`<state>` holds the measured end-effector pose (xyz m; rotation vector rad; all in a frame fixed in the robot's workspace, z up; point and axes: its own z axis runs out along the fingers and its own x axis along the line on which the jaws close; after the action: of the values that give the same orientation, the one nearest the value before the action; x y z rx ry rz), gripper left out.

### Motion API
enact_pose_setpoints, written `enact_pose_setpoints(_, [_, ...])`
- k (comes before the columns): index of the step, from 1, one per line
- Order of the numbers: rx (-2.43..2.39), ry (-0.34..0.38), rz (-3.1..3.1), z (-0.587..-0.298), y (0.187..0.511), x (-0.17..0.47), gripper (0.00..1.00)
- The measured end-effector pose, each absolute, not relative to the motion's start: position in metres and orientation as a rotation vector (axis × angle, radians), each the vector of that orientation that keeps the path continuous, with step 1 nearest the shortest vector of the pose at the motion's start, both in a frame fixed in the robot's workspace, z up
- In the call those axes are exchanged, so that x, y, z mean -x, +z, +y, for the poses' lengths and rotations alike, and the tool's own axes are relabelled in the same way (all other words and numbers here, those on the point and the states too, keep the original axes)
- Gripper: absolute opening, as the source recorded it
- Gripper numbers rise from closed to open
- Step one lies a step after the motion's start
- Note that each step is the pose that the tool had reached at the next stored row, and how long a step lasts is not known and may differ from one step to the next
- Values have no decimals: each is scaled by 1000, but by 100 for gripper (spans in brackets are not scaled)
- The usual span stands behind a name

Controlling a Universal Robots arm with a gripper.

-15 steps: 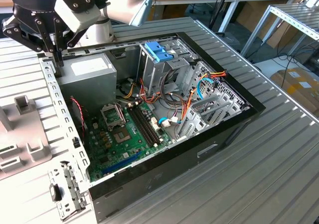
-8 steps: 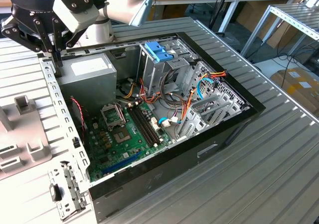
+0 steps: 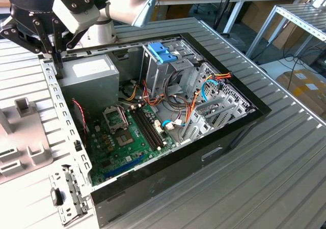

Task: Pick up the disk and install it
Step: 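Reach for the disk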

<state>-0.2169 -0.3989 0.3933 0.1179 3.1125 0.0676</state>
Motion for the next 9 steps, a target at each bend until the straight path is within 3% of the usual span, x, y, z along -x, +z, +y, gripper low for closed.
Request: enact_pose_setpoints(9, [-118,68,3112,-399,393,219,11])
